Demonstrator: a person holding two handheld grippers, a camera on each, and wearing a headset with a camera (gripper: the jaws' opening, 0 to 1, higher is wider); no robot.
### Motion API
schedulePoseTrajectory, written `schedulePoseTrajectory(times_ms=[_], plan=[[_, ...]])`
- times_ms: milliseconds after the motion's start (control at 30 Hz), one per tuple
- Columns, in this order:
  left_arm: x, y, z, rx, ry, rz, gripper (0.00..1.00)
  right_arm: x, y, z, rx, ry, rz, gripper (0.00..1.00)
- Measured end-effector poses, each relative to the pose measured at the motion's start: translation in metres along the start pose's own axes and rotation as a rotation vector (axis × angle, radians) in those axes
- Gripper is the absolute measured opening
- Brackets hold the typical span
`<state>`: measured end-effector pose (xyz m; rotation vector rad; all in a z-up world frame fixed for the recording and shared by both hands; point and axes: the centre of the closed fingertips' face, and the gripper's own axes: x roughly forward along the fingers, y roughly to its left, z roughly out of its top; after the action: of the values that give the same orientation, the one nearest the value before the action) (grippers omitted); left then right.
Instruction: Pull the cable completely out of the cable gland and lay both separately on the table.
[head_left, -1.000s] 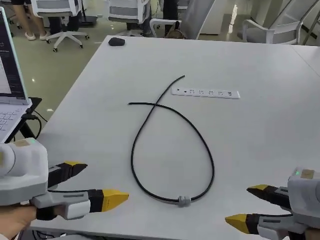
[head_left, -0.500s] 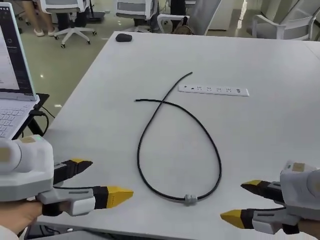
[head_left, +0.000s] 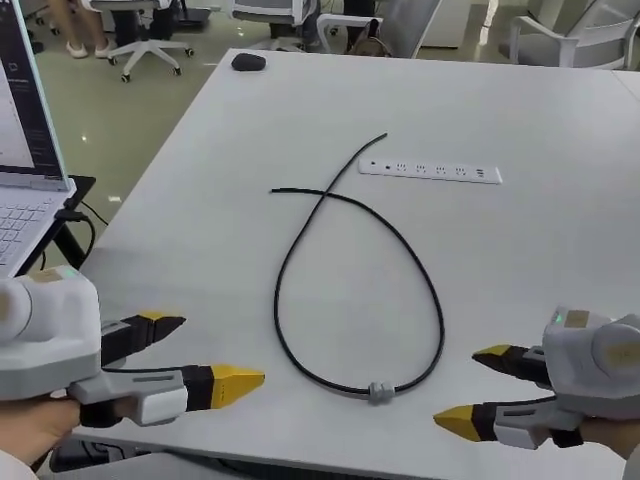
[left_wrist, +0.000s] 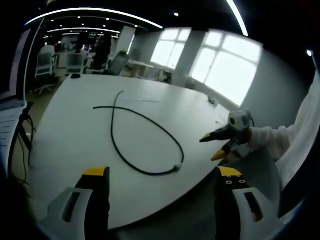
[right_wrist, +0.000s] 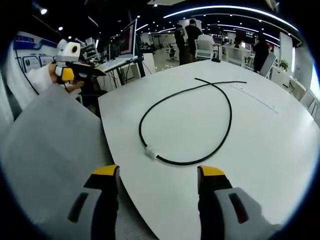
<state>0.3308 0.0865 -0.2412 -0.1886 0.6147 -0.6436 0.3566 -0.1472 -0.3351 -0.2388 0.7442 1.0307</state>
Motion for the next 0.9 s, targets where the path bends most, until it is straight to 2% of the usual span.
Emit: schedulePoseTrajectory(times_ms=[233, 300, 333, 433, 567, 667, 767, 867, 900], plan=[[-0.002, -0.001, -0.006, 0.025, 0.021, 0.006, 0.85, 0.02, 0.001, 0.002, -0.101, 0.008, 0.029, 0.64], [-0.003, -0.002, -0.006, 0.02, 0.015, 0.001, 0.85, 0.029, 0.002, 0.002, -0.178, 0.014, 0.041, 0.62], [-0.003, -0.002, -0.006, 0.019, 0.014, 0.002, 0.84, 0.032, 0.003, 0.001, -0.202, 0.026, 0.047, 0.6], [-0.005, -0.001, -0.005, 0.018, 0.005, 0.005, 0.84, 0.045, 0.007, 0.005, -0.292, 0.019, 0.076, 0.56], [-0.009, 0.0, -0.004, 0.023, -0.005, 0.012, 0.82, 0.062, 0.009, 0.003, -0.347, 0.029, 0.101, 0.47], [-0.014, 0.002, -0.003, 0.024, -0.016, 0.021, 0.81, 0.075, 0.007, -0.002, -0.391, 0.06, 0.112, 0.38], [-0.018, 0.003, -0.004, 0.022, -0.02, 0.027, 0.8, 0.084, 0.013, -0.003, -0.441, 0.055, 0.157, 0.28], [-0.021, 0.003, -0.006, 0.019, -0.023, 0.033, 0.79, 0.091, 0.015, -0.011, -0.515, 0.106, 0.18, 0.24], [-0.022, 0.003, -0.007, 0.018, -0.023, 0.035, 0.78, 0.093, 0.016, -0.013, -0.514, 0.108, 0.181, 0.23]])
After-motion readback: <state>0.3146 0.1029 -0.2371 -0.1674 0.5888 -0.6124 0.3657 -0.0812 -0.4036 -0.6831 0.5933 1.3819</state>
